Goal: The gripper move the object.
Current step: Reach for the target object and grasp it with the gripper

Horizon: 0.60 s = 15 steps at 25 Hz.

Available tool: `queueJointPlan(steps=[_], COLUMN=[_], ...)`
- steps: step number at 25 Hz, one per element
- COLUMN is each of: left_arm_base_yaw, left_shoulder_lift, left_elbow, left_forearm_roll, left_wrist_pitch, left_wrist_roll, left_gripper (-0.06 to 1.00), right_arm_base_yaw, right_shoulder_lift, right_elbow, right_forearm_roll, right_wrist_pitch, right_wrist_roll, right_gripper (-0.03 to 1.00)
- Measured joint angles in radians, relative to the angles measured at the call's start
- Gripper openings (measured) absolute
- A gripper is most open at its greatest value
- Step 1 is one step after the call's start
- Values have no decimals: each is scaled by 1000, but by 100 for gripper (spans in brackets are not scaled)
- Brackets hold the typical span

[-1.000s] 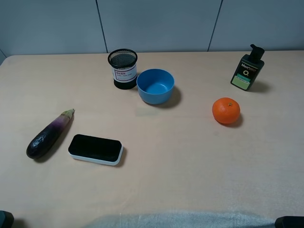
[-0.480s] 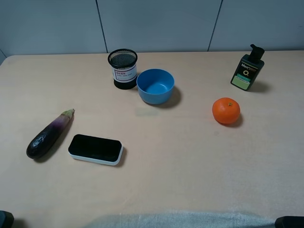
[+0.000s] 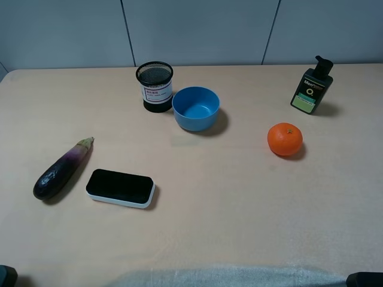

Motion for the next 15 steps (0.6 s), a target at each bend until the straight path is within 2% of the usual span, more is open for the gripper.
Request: queueJointPlan(steps=[15], left_arm_base_yaw=[0], left_shoulder_lift=[0], left_elbow=[0], left_forearm_roll=[0], left_wrist_pitch=[0], left_wrist_roll=[0], left_gripper=[77], right_arm_base_yaw=[0], right_shoulder_lift=[0], right_elbow=[0], right_forearm_roll=[0], right_wrist_pitch=[0], right_wrist_roll=[0], right_gripper=[61])
